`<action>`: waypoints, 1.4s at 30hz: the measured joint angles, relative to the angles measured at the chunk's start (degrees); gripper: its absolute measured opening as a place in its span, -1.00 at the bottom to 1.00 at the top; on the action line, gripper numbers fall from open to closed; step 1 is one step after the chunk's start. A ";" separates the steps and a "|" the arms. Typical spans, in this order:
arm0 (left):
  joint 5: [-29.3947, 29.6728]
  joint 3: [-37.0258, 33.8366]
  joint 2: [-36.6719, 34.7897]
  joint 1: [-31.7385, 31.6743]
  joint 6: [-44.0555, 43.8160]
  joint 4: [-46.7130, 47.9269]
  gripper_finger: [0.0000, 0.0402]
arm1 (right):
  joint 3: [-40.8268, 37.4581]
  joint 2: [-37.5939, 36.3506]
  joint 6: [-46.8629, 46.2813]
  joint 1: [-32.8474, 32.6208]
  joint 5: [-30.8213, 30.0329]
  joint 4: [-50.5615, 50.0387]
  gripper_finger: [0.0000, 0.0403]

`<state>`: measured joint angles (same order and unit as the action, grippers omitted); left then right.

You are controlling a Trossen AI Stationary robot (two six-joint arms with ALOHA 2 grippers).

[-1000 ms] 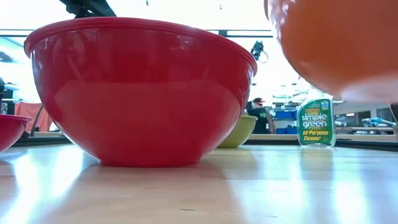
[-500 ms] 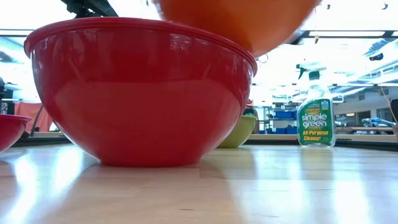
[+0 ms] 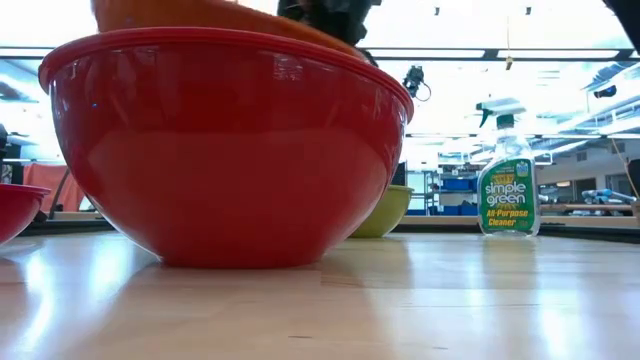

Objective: Nest bowls inside each other
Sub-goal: Stack the orange bowl on top of the red bowl

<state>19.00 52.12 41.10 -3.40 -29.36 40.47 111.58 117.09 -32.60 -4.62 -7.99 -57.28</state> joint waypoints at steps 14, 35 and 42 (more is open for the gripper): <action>0.00 0.00 0.00 0.00 0.24 0.03 -0.13 | 0.60 6.38 2.40 0.20 2.90 -1.86 -0.86; 0.00 0.00 0.00 0.00 0.33 0.05 -0.13 | 0.45 7.53 5.60 1.88 7.26 -1.14 -0.65; -0.01 0.00 0.00 -0.01 0.48 0.04 -0.13 | 0.58 7.53 5.68 2.30 8.67 -2.17 -0.34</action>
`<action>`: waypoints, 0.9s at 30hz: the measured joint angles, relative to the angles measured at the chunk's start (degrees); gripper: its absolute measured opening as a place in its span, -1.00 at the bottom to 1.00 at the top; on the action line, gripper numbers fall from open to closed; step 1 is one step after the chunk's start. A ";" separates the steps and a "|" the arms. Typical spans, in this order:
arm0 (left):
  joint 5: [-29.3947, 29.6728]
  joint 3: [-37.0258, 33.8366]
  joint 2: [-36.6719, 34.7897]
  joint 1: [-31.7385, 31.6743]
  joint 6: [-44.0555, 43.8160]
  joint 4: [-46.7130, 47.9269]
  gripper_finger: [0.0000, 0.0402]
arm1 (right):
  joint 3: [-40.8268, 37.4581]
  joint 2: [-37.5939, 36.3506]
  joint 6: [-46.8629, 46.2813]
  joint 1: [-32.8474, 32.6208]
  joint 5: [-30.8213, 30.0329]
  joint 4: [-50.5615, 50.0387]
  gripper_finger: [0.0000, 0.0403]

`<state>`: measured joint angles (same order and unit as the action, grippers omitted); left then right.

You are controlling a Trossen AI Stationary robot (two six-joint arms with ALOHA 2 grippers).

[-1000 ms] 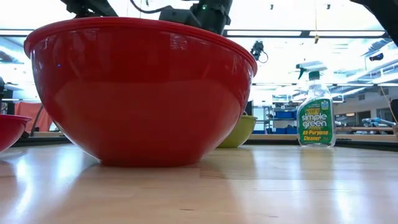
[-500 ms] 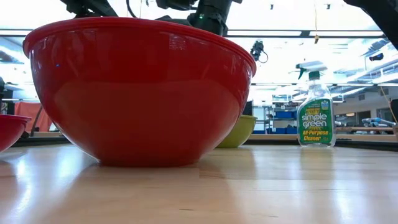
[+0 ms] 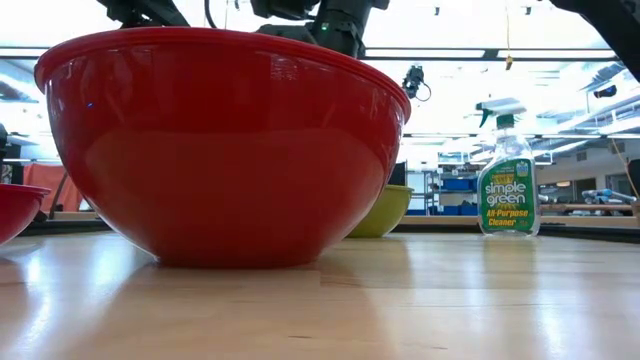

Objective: Nest bowls inside each other
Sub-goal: Stack the orange bowl on top of the red bowl, then stack the green bowl on top of the orange bowl

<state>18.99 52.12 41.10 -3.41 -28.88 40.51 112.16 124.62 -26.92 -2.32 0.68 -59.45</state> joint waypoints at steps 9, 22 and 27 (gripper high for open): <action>0.01 0.00 0.00 0.01 0.05 0.00 -0.13 | 8.57 -0.11 0.85 1.04 -0.24 -14.27 -0.12; -0.01 0.00 0.00 -0.01 0.07 0.00 -0.13 | 10.51 -0.26 22.91 8.04 -9.85 -17.92 -0.11; -0.01 0.00 0.02 -0.01 0.10 0.00 -0.13 | 8.67 -0.46 31.97 11.08 -9.21 -16.07 -0.09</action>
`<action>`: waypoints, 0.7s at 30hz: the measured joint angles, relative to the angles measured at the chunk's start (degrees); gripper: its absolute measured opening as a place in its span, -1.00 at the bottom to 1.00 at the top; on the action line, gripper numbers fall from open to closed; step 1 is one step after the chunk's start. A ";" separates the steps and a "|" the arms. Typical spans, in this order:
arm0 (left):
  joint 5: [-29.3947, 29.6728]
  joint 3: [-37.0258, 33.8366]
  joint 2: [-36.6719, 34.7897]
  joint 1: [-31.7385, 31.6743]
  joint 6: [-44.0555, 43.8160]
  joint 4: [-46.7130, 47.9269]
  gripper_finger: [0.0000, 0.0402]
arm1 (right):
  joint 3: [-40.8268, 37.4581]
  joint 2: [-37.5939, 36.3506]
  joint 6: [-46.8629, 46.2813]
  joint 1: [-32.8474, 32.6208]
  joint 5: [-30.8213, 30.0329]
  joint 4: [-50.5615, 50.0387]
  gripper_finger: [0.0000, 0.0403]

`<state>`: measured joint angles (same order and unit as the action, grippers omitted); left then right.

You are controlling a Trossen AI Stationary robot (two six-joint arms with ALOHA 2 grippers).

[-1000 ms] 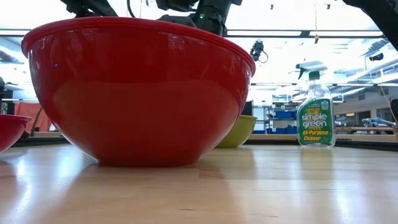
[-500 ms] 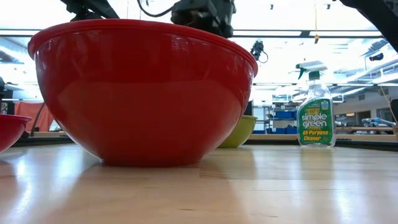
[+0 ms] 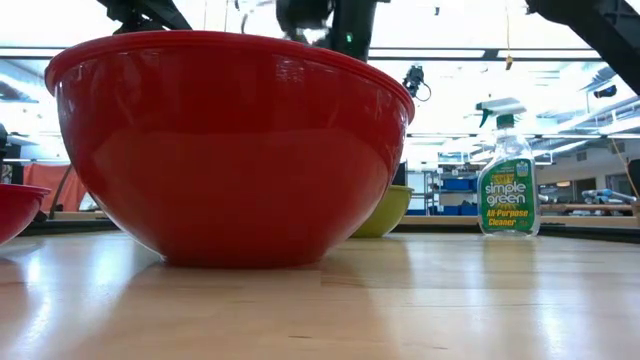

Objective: Nest bowls inside each other
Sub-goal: Stack the green bowl on top of the orange bowl

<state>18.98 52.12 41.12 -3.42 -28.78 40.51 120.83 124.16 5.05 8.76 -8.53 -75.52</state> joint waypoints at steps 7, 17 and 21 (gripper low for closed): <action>0.00 0.00 -0.02 0.02 -0.41 0.02 -0.13 | -5.08 0.02 2.94 3.88 2.44 0.48 -0.07; -0.22 0.00 0.08 0.00 -2.11 0.42 -0.13 | -20.49 -12.48 -16.74 13.66 3.67 11.44 -0.07; -0.22 0.00 0.11 0.02 -2.13 0.37 -0.13 | -27.07 -17.99 -24.27 19.22 0.87 14.13 -0.07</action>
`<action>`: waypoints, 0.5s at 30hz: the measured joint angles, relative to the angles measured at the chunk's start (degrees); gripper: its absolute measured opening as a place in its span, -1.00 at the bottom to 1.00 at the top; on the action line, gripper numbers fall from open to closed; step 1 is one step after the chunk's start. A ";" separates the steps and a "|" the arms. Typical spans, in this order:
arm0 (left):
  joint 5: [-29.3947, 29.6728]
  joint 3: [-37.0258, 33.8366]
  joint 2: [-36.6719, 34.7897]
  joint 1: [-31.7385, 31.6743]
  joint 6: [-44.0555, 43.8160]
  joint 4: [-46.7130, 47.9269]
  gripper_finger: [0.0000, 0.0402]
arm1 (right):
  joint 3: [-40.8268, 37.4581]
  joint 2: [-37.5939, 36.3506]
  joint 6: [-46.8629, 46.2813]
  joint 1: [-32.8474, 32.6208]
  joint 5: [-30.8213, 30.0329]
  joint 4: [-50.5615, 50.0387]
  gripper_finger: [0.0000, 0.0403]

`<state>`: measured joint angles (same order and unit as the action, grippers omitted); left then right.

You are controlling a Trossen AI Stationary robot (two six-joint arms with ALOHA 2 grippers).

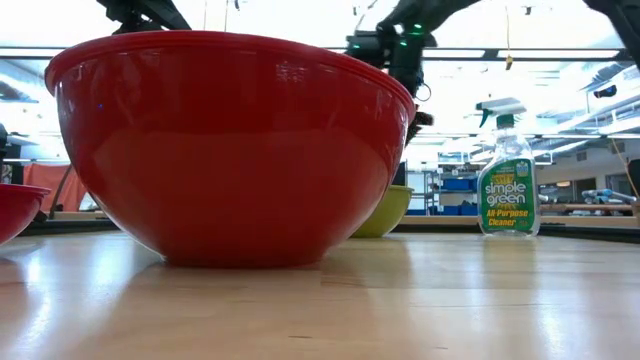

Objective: Nest bowls inside each other
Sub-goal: Stack the green bowl on top of the orange bowl

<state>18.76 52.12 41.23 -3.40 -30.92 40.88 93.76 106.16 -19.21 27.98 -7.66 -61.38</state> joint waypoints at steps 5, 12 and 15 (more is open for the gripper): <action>0.02 0.00 0.00 -0.02 0.00 -0.07 -0.13 | -2.72 -1.34 -3.50 5.45 -1.49 0.22 -0.06; 2.30 0.00 0.00 0.00 0.00 -0.11 -0.13 | -2.16 3.56 1.07 7.67 1.54 1.17 -0.06; 2.33 0.00 0.01 0.00 -0.56 -0.13 -0.13 | -2.03 4.93 3.02 7.49 2.92 3.49 -0.06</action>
<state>21.09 52.12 41.24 -3.40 -31.48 40.75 91.73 111.10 -16.20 35.47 -4.74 -57.90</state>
